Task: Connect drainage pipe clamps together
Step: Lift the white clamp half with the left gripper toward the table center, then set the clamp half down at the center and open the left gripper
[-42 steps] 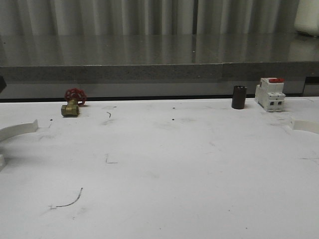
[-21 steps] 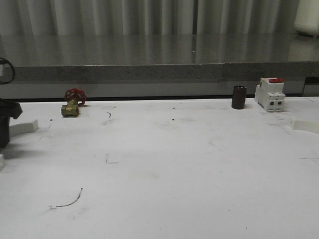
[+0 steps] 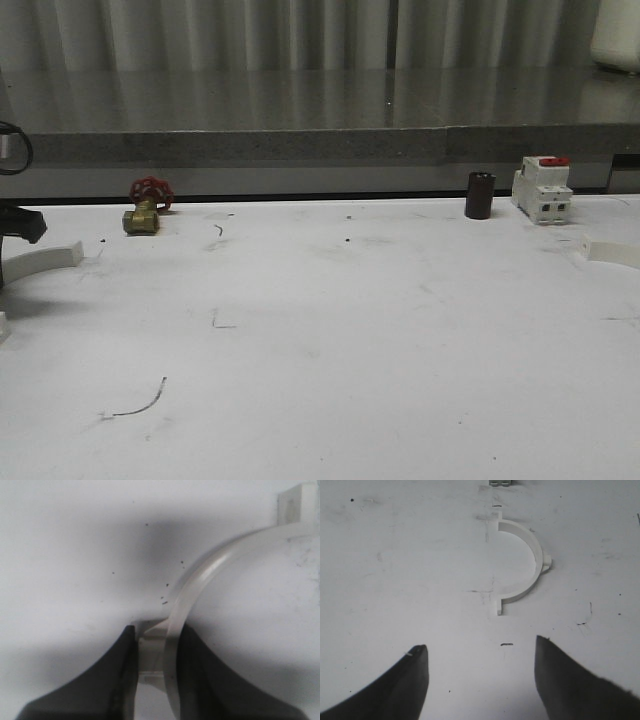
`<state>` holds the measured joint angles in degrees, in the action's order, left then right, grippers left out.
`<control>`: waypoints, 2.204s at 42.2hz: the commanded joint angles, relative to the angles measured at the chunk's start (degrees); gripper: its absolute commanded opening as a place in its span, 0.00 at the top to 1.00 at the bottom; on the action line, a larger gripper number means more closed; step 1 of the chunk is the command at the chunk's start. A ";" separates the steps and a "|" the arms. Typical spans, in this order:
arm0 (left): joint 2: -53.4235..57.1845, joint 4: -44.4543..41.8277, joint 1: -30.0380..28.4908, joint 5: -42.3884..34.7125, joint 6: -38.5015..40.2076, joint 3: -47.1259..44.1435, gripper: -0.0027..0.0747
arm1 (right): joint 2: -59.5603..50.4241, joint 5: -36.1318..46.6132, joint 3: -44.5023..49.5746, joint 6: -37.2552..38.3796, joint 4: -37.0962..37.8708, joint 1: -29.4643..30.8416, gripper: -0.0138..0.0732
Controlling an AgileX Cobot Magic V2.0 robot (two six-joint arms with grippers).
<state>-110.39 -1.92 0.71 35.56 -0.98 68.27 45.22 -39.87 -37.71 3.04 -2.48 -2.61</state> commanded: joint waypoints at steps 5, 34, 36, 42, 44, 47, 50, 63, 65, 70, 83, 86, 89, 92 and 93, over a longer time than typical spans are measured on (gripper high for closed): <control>2.96 0.19 0.53 -0.94 0.17 2.22 0.93 | -0.06 3.28 -1.85 -0.36 0.32 0.31 0.28; 6.73 -2.21 24.48 12.87 6.47 21.36 0.96 | -0.06 3.28 -1.85 -0.36 0.32 0.31 0.28; 5.91 -3.70 26.14 12.87 10.01 22.12 0.96 | -0.06 3.28 -1.85 -0.36 0.32 0.31 0.28; 2.17 -3.84 29.82 13.15 18.42 24.80 0.95 | -0.06 3.28 -1.85 -0.36 0.32 0.31 0.28; 0.76 -3.84 30.90 13.57 19.75 25.53 0.95 | -0.06 3.28 -1.85 -0.36 0.32 0.31 0.28; -1.51 -4.04 32.55 14.34 23.00 26.60 0.95 | -0.06 3.28 -1.85 -0.36 0.32 0.31 0.28; -3.70 -5.70 34.24 14.32 27.36 27.34 0.95 | -0.06 3.28 -1.85 -0.36 0.32 0.31 0.28; -9.43 -6.13 37.30 13.54 39.30 30.27 0.95 | -0.06 3.28 -1.85 -0.36 0.32 0.31 0.28; -9.80 -6.12 37.32 13.54 39.30 30.51 0.95 | -0.06 3.28 -1.85 -0.36 0.32 0.31 0.28; -10.33 -5.76 37.42 14.47 39.39 30.65 0.95 | -0.06 3.28 -1.85 -0.36 0.32 0.31 0.28; -12.18 -2.32 37.42 15.52 42.42 30.65 0.95 | -0.06 3.28 -1.85 -0.36 0.32 0.31 0.28; -12.26 -2.44 37.42 15.52 42.81 30.65 0.95 | -0.06 3.28 -1.85 -0.36 0.32 0.31 0.28; -12.26 -2.54 37.42 15.52 42.81 30.65 0.95 | -0.06 3.28 -1.85 -0.36 0.32 0.31 0.28; -12.26 -2.54 37.42 15.52 42.81 30.65 0.95 | -0.06 3.28 -1.85 -0.36 0.32 0.31 0.28; -12.26 -2.54 37.42 15.52 42.81 30.65 0.94 | -0.06 3.28 -1.85 -0.36 0.32 0.31 0.28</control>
<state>-125.61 -4.74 37.57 51.74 41.02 97.32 45.22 -39.87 -37.71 3.04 -2.48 -2.61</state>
